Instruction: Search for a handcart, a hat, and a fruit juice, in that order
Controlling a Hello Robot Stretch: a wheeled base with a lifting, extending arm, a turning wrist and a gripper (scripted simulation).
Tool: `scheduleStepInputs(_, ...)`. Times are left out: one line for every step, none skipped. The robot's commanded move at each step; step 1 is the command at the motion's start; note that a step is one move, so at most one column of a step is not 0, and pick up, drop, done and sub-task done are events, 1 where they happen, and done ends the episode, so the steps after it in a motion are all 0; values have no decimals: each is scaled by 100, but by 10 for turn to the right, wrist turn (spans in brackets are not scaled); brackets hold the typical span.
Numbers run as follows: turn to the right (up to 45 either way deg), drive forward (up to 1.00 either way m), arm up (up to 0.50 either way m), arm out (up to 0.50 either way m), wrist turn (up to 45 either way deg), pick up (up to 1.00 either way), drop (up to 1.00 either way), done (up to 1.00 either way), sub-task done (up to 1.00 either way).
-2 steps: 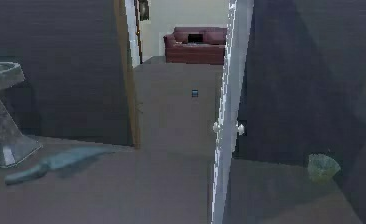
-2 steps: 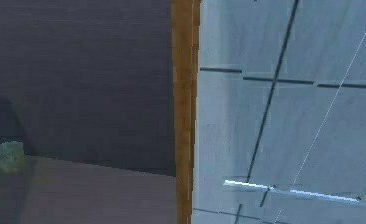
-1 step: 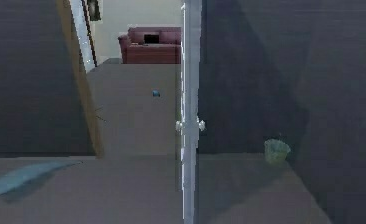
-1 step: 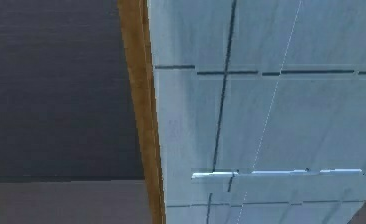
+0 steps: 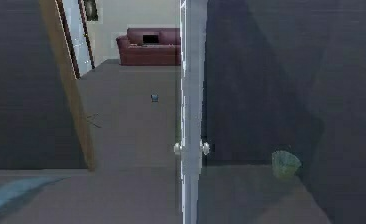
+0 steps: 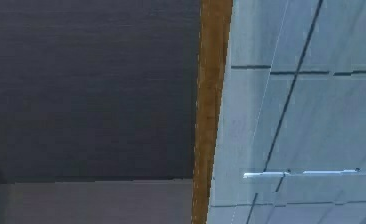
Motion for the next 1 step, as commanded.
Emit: scheduleStepInputs(-330,0,0,0,0,0,0,0,0)
